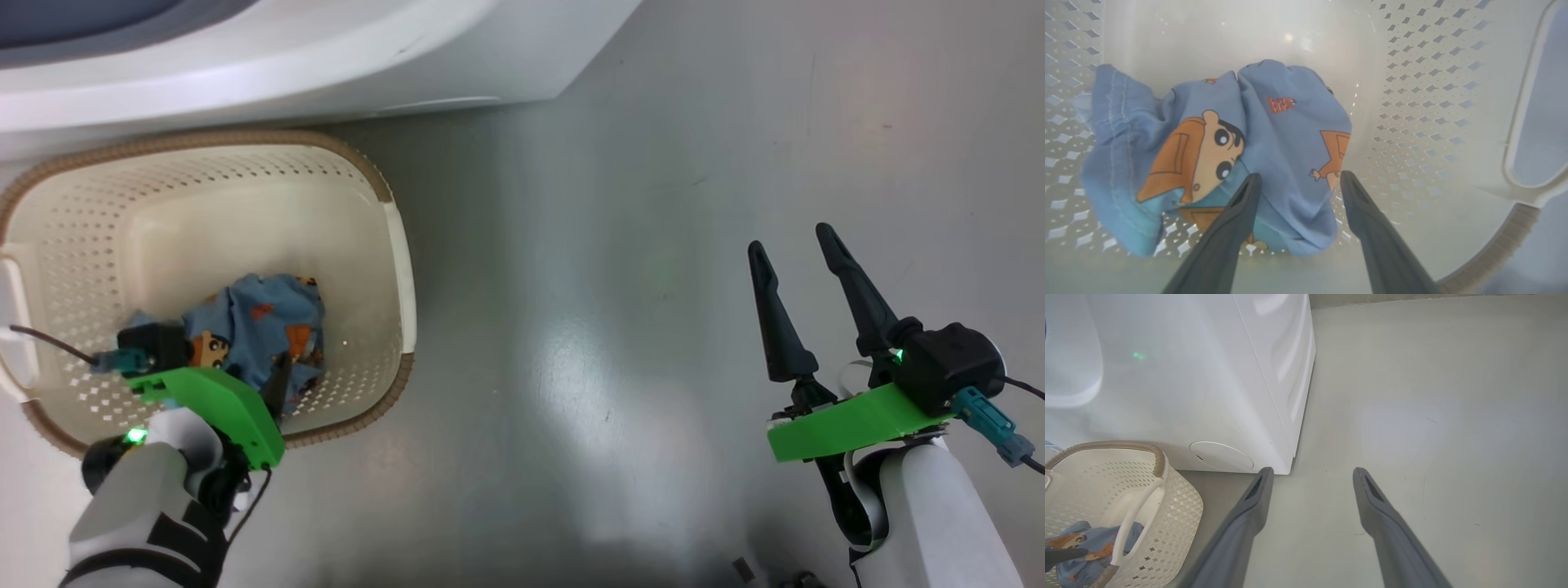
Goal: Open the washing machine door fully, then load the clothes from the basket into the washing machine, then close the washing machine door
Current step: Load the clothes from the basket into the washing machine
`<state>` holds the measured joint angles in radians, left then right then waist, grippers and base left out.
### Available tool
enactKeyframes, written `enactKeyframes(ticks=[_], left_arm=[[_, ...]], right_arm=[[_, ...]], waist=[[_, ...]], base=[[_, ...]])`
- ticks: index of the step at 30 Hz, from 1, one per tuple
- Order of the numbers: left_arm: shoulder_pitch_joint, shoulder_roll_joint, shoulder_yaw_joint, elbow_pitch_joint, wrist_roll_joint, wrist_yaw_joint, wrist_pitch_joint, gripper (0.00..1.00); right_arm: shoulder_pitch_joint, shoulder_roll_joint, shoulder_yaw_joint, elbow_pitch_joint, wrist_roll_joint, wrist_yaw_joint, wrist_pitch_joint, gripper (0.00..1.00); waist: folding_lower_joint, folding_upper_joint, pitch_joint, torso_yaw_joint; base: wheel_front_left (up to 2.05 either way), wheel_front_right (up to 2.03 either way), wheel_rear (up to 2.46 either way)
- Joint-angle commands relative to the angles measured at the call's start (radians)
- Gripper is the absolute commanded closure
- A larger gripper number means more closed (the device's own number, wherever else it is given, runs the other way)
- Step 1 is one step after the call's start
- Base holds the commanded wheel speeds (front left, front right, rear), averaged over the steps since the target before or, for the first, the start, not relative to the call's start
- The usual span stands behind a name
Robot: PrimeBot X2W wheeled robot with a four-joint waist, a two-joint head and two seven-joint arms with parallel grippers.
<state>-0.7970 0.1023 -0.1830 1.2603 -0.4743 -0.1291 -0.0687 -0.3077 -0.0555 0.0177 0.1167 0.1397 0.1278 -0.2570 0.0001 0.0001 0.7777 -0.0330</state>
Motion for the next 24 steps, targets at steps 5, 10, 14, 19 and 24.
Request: enactKeyframes(ticks=[5, 10, 14, 19, 24], left_arm=[[0.003, 0.061, 0.002, 0.016, -0.008, -0.001, 0.009, 0.00], [-0.006, 0.064, -0.017, 0.023, 0.004, 0.008, 0.010, 0.00], [-0.008, 0.065, -0.031, 0.025, 0.013, 0.013, 0.012, 0.00], [-0.012, 0.065, -0.049, 0.028, 0.023, 0.019, 0.007, 0.79], [-0.015, 0.059, -0.059, 0.029, 0.023, 0.018, -0.002, 1.00]], right_arm=[[0.029, 0.005, 0.012, -0.031, -0.016, 0.003, -0.005, 0.00], [0.034, 0.005, 0.008, -0.038, -0.017, 0.003, -0.005, 0.00], [0.038, 0.005, 0.007, -0.043, -0.018, 0.003, -0.005, 0.00], [0.045, 0.005, 0.004, -0.048, -0.020, 0.003, -0.005, 0.00], [0.050, 0.005, -0.002, -0.052, -0.025, 0.003, -0.005, 0.00]], waist=[[-0.0001, -0.0001, 0.027, -0.015], [-0.0001, -0.0001, 0.031, -0.023], [-0.0001, -0.0001, 0.030, -0.029], [-0.0001, -0.0001, 0.028, -0.034], [-0.0001, -0.0001, 0.026, -0.031]], base=[[0.00, 0.00, 0.00], [0.00, 0.00, 0.00], [0.00, 0.00, 0.00], [0.00, 0.00, 0.00], [0.00, 0.00, 0.00]])
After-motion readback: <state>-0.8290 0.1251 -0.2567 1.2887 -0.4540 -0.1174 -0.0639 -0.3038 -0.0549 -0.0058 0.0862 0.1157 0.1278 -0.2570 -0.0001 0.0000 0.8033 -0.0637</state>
